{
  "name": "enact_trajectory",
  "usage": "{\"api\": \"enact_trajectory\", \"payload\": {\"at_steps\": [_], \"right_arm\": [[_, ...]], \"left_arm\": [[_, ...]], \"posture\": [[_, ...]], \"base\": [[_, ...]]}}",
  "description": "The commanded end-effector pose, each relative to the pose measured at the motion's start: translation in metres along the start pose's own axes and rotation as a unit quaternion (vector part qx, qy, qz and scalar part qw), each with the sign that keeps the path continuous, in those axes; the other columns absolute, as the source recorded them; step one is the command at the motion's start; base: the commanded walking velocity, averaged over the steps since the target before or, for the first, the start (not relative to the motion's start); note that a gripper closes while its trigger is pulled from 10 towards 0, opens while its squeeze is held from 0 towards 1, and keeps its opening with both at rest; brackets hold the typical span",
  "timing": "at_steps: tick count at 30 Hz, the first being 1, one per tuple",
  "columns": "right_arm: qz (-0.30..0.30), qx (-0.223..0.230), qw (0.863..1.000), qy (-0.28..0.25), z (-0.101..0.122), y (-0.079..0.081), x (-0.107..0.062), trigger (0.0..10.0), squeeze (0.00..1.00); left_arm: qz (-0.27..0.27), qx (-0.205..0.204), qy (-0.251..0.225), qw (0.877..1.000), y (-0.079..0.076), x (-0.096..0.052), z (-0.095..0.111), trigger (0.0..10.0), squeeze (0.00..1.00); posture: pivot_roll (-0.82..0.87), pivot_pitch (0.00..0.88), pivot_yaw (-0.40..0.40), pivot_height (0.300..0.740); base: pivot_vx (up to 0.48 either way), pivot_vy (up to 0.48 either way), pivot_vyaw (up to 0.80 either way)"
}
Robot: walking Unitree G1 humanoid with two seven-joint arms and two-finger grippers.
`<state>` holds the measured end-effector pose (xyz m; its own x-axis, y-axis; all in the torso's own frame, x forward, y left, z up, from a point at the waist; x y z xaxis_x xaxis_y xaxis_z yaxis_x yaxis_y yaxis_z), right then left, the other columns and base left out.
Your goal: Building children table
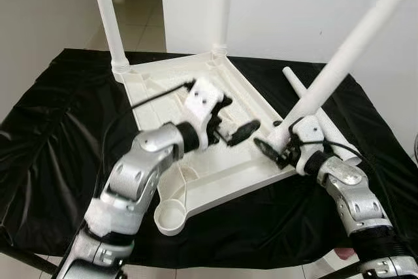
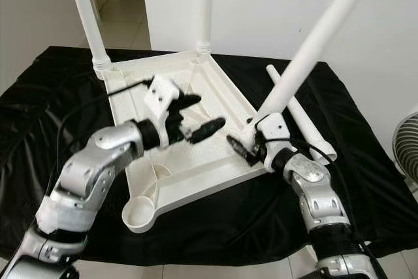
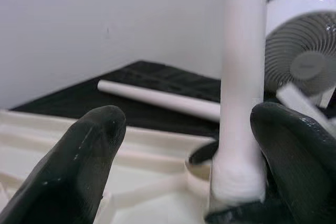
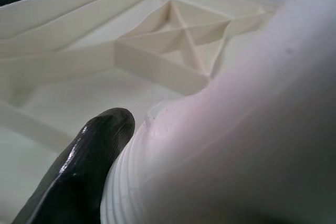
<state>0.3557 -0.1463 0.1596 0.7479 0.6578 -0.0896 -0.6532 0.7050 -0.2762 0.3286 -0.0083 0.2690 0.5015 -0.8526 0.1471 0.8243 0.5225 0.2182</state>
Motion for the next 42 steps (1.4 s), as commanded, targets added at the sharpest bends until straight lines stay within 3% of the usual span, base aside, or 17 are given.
{"api": "enact_trajectory", "payload": {"at_steps": [1, 8, 12, 13, 22, 29, 42], "right_arm": [[0.03, -0.013, 0.999, 0.01, 0.0, 0.006, -0.004, 10.0, 0.0], [0.075, -0.021, 0.997, 0.026, -0.002, 0.016, -0.008, 10.0, 0.0], [0.123, -0.039, 0.991, 0.044, -0.005, 0.025, -0.012, 10.0, 0.0], [0.149, -0.041, 0.987, 0.052, -0.005, 0.03, -0.014, 10.0, 0.0], [0.189, -0.059, 0.978, 0.064, -0.005, 0.037, -0.016, 10.0, 0.0], [0.219, -0.079, 0.971, 0.061, 0.0, 0.043, -0.016, 10.0, 0.0], [0.247, -0.103, 0.962, 0.046, 0.007, 0.052, -0.012, 10.0, 0.0]], "left_arm": [[-0.035, -0.019, 0.008, 0.999, -0.005, 0.001, -0.003, 10.0, 0.0], [-0.056, -0.037, -0.003, 0.998, -0.004, 0.005, 0.006, 10.0, 0.0], [-0.106, -0.06, -0.005, 0.993, -0.02, 0.009, 0.011, 10.0, 0.0], [-0.127, -0.072, -0.004, 0.989, -0.03, 0.012, 0.012, 10.0, 0.0], [-0.185, -0.125, -0.002, 0.975, -0.054, 0.017, 0.016, 10.0, 0.0], [-0.207, -0.159, 0.006, 0.965, -0.061, 0.023, 0.019, 10.0, 0.0], [-0.194, -0.172, 0.031, 0.965, -0.057, 0.038, 0.014, 10.0, 0.0]], "posture": [[-0.01, 0.034, -0.027, 0.74], [-0.01, 0.035, -0.023, 0.74], [-0.01, 0.036, -0.022, 0.74], [-0.01, 0.04, -0.02, 0.74], [-0.01, 0.046, -0.016, 0.74], [-0.01, 0.05, -0.009, 0.74], [-0.01, 0.057, -0.001, 0.74]], "base": [[0.0, 0.0, 0.0], [0.0, 0.0, 0.0], [0.0, 0.0, 0.0], [0.0, 0.0, 0.0], [0.0, 0.0, 0.0], [0.0, 0.0, 0.0], [0.0, 0.0, 0.0]]}}
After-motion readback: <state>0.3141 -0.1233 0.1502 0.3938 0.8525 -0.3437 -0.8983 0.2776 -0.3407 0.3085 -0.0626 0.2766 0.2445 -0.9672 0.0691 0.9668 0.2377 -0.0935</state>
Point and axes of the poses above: a point about 5 cm out from each wrist's last joint towards the gripper, its own x axis pointing out of the wrist towards the gripper, its own z axis along the axis of the wrist's last joint, y = z × x, the point moved 6 cm from there along x, pointing out of the wrist towards the gripper, and after that the axes turned 3 degrees about x, right-handed, at the moved point
